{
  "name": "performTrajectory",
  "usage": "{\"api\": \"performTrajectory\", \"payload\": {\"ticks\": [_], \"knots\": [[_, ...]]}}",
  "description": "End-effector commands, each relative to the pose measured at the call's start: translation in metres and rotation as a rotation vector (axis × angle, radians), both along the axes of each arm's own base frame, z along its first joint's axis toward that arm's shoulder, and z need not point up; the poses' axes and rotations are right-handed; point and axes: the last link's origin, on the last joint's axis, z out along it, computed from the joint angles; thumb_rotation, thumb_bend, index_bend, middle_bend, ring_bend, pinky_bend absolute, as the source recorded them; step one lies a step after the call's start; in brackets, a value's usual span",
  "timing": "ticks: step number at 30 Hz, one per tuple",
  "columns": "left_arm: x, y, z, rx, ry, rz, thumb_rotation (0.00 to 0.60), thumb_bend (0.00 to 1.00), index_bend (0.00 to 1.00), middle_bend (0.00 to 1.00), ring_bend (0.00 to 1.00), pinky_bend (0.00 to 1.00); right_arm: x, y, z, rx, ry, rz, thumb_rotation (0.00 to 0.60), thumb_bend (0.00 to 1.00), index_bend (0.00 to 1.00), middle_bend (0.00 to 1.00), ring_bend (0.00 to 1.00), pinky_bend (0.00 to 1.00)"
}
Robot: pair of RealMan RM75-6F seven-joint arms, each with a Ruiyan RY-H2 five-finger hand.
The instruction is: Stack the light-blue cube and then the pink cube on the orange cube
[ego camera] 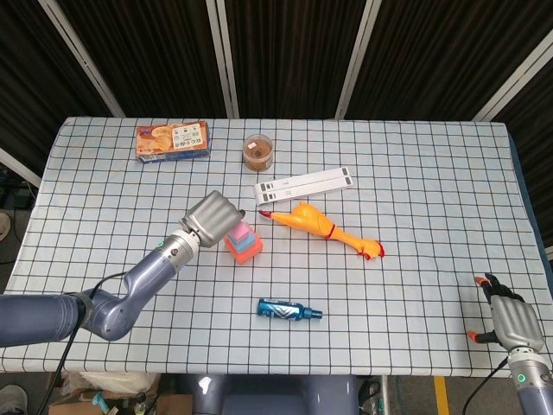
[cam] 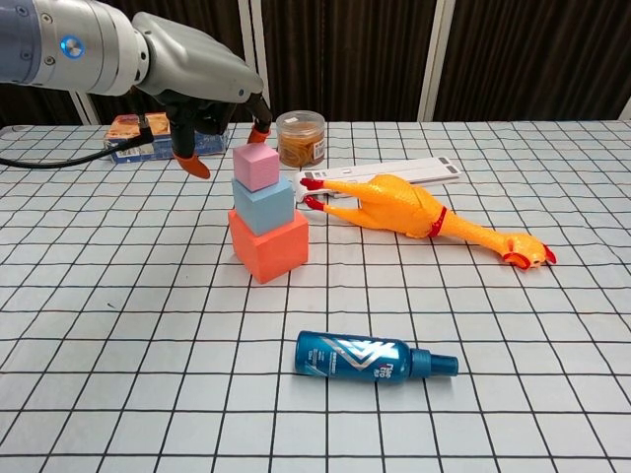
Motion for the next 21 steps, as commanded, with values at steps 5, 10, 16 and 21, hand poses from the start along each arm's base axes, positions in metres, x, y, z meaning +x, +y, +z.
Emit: {"api": "performTrajectory", "payload": {"ticks": [5,10,16,21], "knots": [[0.0001,0.0000,0.0027,0.009,-0.003,0.001,0.600,0.28,0.36,0.94,0.82,0.96,0.0000,-0.0001,-0.0005,0.003,0.000,0.000,0.600,0.10,0.15,0.08,0.16,0.22],[0.0011,-0.0007,0.0067,0.018,-0.010,-0.005,0.600,0.28,0.36,0.94,0.82,0.96,0.0006,-0.0002,-0.0012,0.004,0.000,0.002,0.600,0.10,0.15,0.08,0.16,0.22],[-0.0019,-0.0003,0.0054,0.015,-0.001,0.003,0.600,0.28,0.36,0.94,0.82,0.96,0.0009,-0.0001,-0.0009,0.004,0.000,0.000,0.600,0.10,0.15,0.08,0.16,0.22],[-0.0020,-0.0011,0.0046,0.013,0.001,0.003,0.600,0.28,0.36,0.94,0.82,0.96,-0.0002,-0.0003,0.0000,0.002,0.000,-0.002,0.600,0.10,0.15,0.08,0.16,0.22]]}}
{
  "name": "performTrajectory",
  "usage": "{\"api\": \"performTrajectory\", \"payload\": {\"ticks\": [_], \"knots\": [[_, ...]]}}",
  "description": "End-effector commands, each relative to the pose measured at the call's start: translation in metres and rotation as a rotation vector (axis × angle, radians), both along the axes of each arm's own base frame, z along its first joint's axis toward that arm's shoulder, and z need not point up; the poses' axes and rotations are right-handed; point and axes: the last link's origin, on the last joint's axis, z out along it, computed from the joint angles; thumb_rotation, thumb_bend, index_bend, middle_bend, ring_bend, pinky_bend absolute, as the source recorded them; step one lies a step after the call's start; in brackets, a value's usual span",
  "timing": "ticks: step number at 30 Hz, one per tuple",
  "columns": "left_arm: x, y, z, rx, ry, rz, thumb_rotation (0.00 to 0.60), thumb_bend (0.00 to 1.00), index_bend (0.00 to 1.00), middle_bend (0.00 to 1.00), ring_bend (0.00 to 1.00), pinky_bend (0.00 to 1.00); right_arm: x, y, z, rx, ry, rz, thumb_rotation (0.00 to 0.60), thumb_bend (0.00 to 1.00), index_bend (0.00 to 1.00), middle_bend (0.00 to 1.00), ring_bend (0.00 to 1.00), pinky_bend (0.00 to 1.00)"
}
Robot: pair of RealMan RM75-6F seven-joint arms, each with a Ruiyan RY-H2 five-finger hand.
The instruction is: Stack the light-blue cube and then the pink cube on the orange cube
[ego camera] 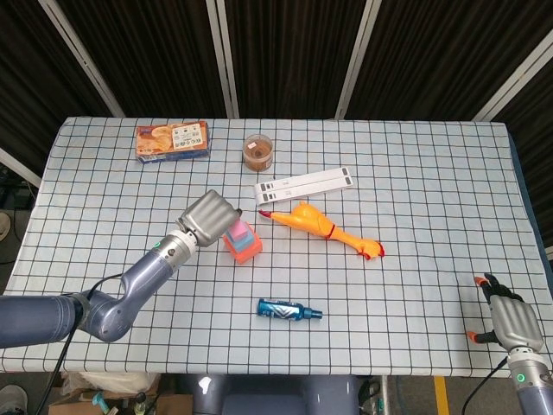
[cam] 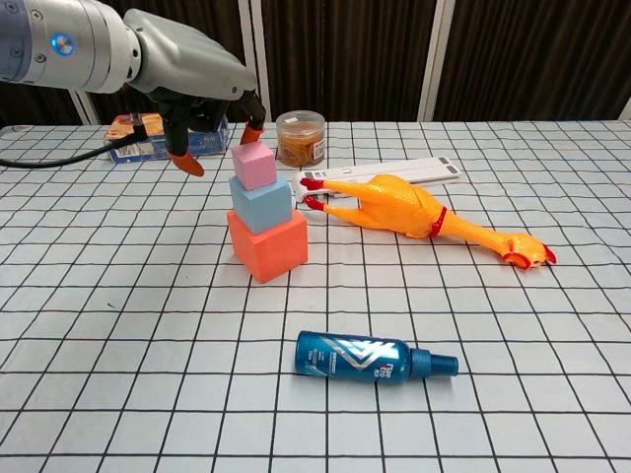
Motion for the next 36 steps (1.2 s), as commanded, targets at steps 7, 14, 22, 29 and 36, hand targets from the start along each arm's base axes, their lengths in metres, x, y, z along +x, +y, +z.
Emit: {"api": "performTrajectory", "payload": {"ticks": [7,14,22,29,36], "knots": [[0.012,-0.002,0.046,0.091,-0.103,-0.004,0.600,0.28,0.36,0.94,0.82,0.96,-0.001,0.000,-0.001,0.004,0.000,0.000,0.600,0.10,0.15,0.08,0.16,0.22],[-0.003,-0.013,0.104,0.167,-0.164,0.059,0.600,0.28,0.36,0.93,0.81,0.96,0.001,-0.001,-0.002,0.004,-0.006,0.004,0.600,0.10,0.14,0.08,0.16,0.22],[-0.042,-0.052,0.126,0.123,-0.214,0.188,0.600,0.20,0.23,0.67,0.58,0.74,0.003,0.000,0.001,-0.007,-0.019,0.012,0.600,0.10,0.15,0.08,0.16,0.22],[-0.093,-0.089,0.129,0.127,-0.277,0.304,0.600,0.09,0.16,0.32,0.29,0.43,0.007,0.002,0.003,-0.015,-0.031,0.031,0.600,0.10,0.15,0.08,0.16,0.22],[-0.167,-0.121,0.123,0.303,-0.425,0.310,0.600,0.08,0.16,0.20,0.18,0.31,0.011,0.002,0.002,-0.024,-0.020,0.073,0.600,0.10,0.14,0.08,0.13,0.22]]}}
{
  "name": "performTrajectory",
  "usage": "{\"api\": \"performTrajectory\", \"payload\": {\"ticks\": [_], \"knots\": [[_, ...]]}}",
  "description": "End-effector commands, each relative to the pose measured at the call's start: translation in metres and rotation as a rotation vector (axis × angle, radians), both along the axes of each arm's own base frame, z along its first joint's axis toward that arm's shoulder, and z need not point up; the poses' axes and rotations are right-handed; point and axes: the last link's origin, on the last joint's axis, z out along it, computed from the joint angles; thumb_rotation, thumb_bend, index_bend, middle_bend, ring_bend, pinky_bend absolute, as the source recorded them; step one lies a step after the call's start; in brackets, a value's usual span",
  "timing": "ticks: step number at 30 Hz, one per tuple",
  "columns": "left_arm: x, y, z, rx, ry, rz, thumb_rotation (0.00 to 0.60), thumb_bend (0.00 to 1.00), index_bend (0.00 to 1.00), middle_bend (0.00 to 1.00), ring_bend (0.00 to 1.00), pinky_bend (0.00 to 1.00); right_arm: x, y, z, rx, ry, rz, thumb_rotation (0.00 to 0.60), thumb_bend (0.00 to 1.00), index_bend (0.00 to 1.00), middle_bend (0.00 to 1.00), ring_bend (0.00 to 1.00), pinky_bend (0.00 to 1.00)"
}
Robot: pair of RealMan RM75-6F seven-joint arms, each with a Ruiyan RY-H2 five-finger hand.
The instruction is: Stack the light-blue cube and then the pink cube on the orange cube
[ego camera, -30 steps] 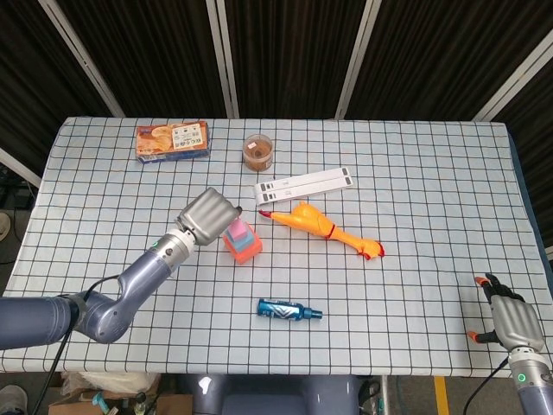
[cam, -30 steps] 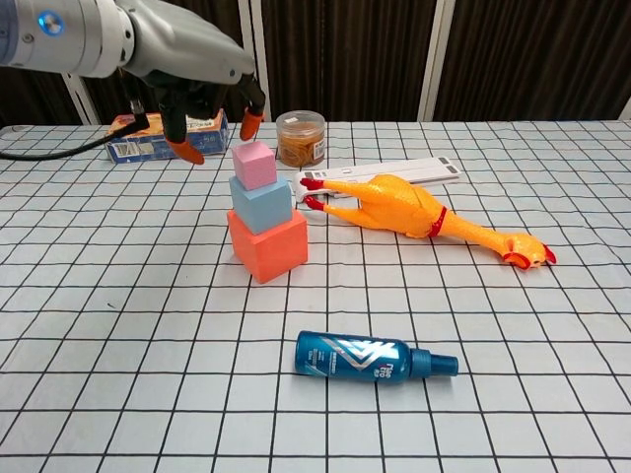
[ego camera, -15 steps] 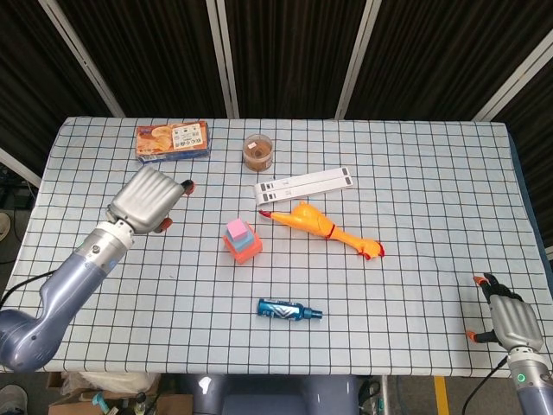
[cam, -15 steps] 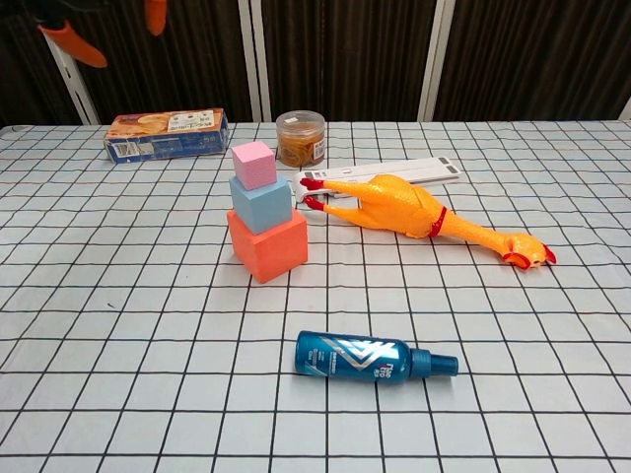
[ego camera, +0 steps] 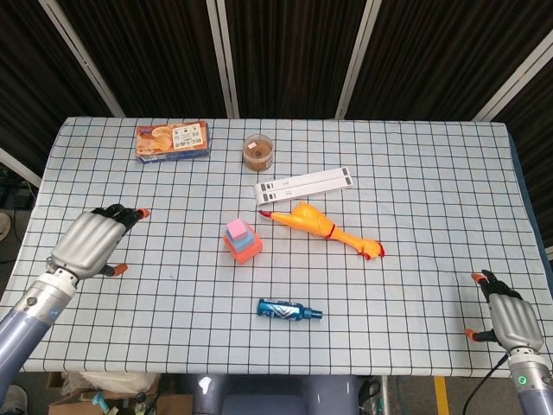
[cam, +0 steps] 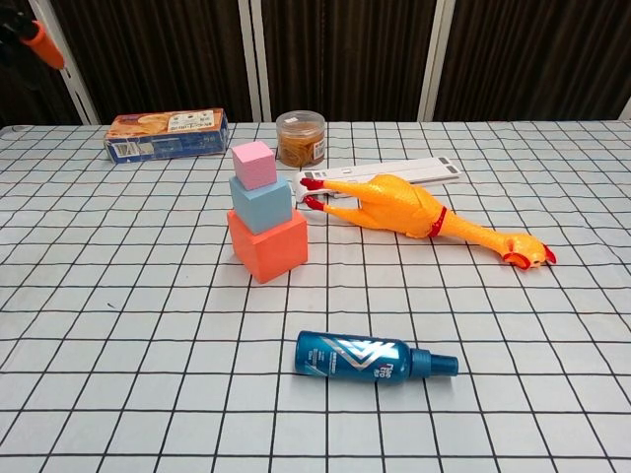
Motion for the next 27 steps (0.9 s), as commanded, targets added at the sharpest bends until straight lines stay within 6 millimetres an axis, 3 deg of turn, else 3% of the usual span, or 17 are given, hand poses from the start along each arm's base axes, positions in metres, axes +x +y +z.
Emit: {"api": "performTrajectory", "payload": {"ticks": [1,7,12,20,27], "knots": [[-0.053,-0.025,-0.008,0.137,-0.083,0.009,0.600,0.08,0.16,0.20,0.17,0.30,0.001,0.000,-0.001,-0.003,0.012,0.016,0.600,0.10,0.14,0.08,0.13,0.22],[-0.098,-0.045,-0.022,0.298,-0.009,0.028,0.600,0.06,0.16,0.15,0.13,0.27,0.003,0.000,-0.002,-0.025,0.036,0.043,0.600,0.09,0.07,0.08,0.11,0.22],[-0.118,-0.049,-0.038,0.323,0.032,0.067,0.600,0.05,0.13,0.09,0.09,0.24,0.005,0.001,0.000,-0.034,0.068,0.057,0.600,0.08,0.06,0.08,0.11,0.22],[-0.125,-0.044,-0.047,0.317,0.069,0.050,0.600,0.05,0.13,0.09,0.09,0.23,0.008,0.000,0.002,-0.062,0.099,0.090,0.600,0.08,0.06,0.08,0.11,0.22],[-0.133,-0.040,-0.042,0.323,0.073,0.086,0.600,0.05,0.13,0.10,0.09,0.23,0.010,0.000,-0.004,-0.049,0.097,0.094,0.600,0.08,0.06,0.08,0.11,0.22]]}}
